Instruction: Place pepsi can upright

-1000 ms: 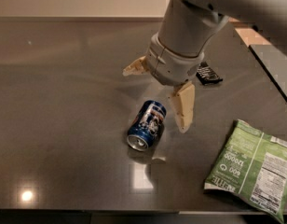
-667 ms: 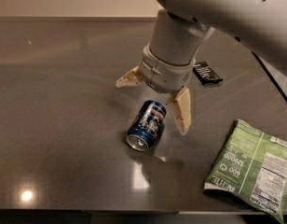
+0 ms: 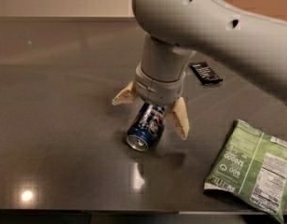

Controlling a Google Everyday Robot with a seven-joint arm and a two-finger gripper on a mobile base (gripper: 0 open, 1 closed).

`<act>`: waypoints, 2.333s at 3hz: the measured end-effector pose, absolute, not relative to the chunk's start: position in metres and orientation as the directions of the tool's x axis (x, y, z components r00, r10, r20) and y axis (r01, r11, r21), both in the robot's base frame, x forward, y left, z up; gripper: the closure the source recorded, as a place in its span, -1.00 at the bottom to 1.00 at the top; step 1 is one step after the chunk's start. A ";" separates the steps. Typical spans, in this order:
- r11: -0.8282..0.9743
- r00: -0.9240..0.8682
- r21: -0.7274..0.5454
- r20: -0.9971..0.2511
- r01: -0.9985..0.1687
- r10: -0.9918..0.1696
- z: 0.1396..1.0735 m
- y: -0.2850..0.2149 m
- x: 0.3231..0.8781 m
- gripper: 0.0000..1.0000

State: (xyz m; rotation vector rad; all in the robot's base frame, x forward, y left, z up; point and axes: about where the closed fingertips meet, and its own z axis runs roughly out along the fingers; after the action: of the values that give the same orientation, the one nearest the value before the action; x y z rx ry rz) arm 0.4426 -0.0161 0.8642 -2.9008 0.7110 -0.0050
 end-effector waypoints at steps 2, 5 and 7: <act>-0.909 0.913 -0.096 0.007 -0.406 -0.409 0.839 -0.012 0.437 -1.00; -0.917 0.917 -0.042 0.030 -0.397 -0.398 0.841 -0.006 0.433 0.30; -0.753 0.756 -0.107 -0.200 -0.649 -0.623 0.890 0.000 0.444 1.00</act>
Offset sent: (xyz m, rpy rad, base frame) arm -0.0079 0.0049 -0.0423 -0.1081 -0.0029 0.0805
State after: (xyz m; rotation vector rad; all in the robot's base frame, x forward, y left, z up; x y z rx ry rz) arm 0.4441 -0.0005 0.8901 -2.7824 1.0161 0.2273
